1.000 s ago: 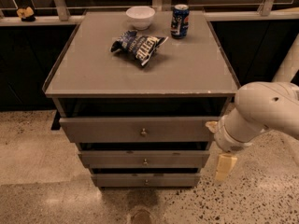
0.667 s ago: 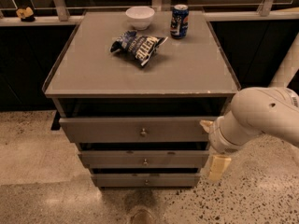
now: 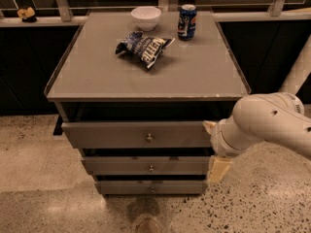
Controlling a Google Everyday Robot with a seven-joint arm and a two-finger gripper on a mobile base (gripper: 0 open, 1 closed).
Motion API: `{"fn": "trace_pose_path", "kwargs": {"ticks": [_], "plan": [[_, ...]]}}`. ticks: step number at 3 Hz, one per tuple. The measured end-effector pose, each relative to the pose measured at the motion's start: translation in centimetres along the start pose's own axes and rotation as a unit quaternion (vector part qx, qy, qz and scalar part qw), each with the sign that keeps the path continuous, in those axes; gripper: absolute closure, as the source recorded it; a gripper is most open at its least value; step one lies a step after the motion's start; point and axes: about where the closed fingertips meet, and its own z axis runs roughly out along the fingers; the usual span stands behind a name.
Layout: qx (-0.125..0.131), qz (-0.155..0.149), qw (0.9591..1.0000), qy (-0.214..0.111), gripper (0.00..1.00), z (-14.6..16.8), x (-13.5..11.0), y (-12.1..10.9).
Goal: Open top drawer
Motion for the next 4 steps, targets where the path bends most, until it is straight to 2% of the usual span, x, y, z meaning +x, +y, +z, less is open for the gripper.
{"fn": "trace_pose_path", "kwargs": {"ticks": [1, 2, 3, 4], "plan": [[0.008, -0.013, 0.9998, -0.008, 0.00, 1.3, -0.5, -1.7], [0.033, -0.029, 0.9989, -0.017, 0.00, 2.7, -1.4, -4.1], [0.046, -0.037, 0.9981, -0.020, 0.00, 4.1, -2.0, -6.1], [0.028, -0.019, 0.9994, 0.006, 0.00, 7.6, -0.6, -7.1]]}}
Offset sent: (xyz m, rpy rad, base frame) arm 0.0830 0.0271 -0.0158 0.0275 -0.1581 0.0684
